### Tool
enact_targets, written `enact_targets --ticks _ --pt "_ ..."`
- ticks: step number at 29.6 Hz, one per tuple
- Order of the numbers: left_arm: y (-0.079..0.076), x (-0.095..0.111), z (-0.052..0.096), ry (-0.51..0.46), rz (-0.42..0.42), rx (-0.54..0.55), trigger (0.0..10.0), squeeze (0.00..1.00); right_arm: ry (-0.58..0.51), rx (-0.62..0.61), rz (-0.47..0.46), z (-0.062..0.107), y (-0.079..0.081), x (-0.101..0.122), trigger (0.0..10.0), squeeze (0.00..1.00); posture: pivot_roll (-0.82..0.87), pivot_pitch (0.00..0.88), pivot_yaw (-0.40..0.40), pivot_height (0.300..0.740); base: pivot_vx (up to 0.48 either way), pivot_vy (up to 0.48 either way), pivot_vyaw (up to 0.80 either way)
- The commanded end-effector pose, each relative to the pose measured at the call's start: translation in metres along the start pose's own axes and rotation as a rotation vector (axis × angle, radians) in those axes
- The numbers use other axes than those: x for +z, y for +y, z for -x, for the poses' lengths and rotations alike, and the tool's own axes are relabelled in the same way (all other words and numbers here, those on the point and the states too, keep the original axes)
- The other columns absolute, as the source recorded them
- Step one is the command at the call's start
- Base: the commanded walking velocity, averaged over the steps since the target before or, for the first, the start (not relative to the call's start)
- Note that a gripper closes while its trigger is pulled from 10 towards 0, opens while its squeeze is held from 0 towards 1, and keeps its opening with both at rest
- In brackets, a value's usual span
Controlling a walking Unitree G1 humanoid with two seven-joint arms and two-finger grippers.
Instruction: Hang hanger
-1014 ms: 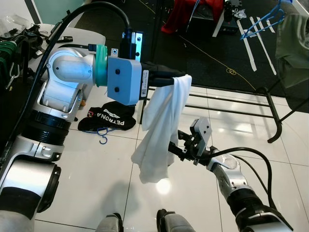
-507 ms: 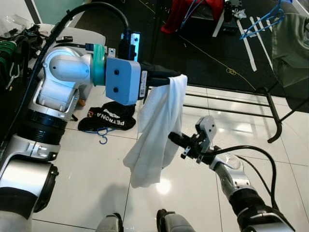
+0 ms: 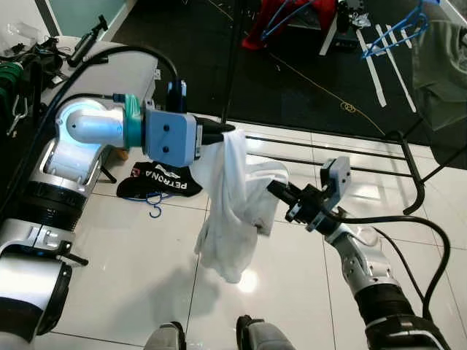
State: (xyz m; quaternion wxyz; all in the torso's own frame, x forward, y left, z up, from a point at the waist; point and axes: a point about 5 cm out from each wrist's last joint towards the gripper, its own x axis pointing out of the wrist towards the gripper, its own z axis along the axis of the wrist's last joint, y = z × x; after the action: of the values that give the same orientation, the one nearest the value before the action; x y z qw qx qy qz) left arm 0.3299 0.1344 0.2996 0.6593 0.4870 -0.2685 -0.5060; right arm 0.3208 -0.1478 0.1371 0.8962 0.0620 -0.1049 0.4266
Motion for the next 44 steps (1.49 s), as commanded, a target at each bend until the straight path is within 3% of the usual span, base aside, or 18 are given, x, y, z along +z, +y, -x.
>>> enact_targets --ticks 1,5,13,16,19,21,23,26,28,40,42,43,44 --pt "-0.003 -0.002 0.001 0.007 -0.004 0.002 0.0 0.0 -0.011 -0.018 -0.013 0.006 -0.002 0.001 0.0 0.0 -0.01 0.096 -0.046 0.74 0.0 0.0 0.0" --pt "-0.009 -0.016 0.009 0.069 0.004 0.005 0.0 0.0 -0.092 -0.134 -0.018 0.008 -0.017 0.021 0.0 0.0 -0.01 0.098 -0.048 0.74 0.0 0.0 0.0" --pt "-0.016 -0.021 0.014 0.1 0.012 -0.015 0.0 0.0 -0.165 -0.212 -0.028 0.007 -0.028 0.036 0.0 0.0 -0.01 0.101 -0.047 0.74 0.0 0.0 0.0" --pt "-0.027 -0.024 0.018 0.121 0.031 -0.051 0.0 0.0 -0.264 -0.272 0.005 0.004 -0.041 0.064 0.0 0.0 -0.01 0.104 -0.048 0.74 0.0 0.0 0.0" --pt "-0.039 -0.025 0.017 0.118 0.071 -0.08 0.0 0.0 -0.309 -0.258 0.049 -0.002 -0.044 0.085 0.0 0.0 -0.01 0.108 -0.045 0.74 0.0 0.0 0.0" --pt "-0.039 -0.025 0.017 0.118 0.071 -0.08 0.0 0.0 -0.309 -0.258 0.049 -0.002 -0.044 0.085 0.0 0.0 -0.01 0.108 -0.045 0.74 0.0 0.0 0.0" --pt "-0.056 -0.025 0.013 0.11 0.134 -0.121 0.0 0.0 -0.335 -0.18 0.056 -0.012 -0.037 0.101 0.0 0.0 -0.02 0.111 -0.043 0.74 0.0 0.0 0.0" --pt "-0.064 -0.024 0.01 0.107 0.164 -0.139 0.0 0.0 -0.348 -0.128 0.036 -0.016 -0.032 0.108 0.0 0.0 -0.02 0.113 -0.042 0.74 0.0 0.0 0.0" --pt "-0.072 -0.025 0.008 0.112 0.201 -0.131 0.0 0.0 -0.314 -0.028 0.028 -0.021 -0.022 0.11 0.0 0.0 -0.02 0.117 -0.044 0.74 0.0 0.0 0.0" --pt "-0.065 -0.033 0.014 0.177 0.191 -0.035 0.0 0.0 -0.129 0.023 0.064 -0.014 -0.019 0.085 0.0 0.0 -0.02 0.118 -0.046 0.74 0.0 0.0 0.0" --pt "-0.054 -0.039 0.028 0.235 0.17 0.008 0.0 0.0 0.106 -0.019 0.173 0.0 -0.026 0.055 0.0 0.0 -0.02 0.119 -0.046 0.74 0.0 0.0 0.0" --pt "-0.054 -0.039 0.028 0.235 0.17 0.008 0.0 0.0 0.106 -0.019 0.173 0.0 -0.026 0.055 0.0 0.0 -0.02 0.119 -0.046 0.74 0.0 0.0 0.0" --pt "-0.048 -0.041 0.035 0.266 0.164 0.026 0.0 0.0 0.176 -0.081 0.211 0.007 -0.032 0.047 0.0 0.0 -0.02 0.12 -0.043 0.74 0.0 0.0 0.0"
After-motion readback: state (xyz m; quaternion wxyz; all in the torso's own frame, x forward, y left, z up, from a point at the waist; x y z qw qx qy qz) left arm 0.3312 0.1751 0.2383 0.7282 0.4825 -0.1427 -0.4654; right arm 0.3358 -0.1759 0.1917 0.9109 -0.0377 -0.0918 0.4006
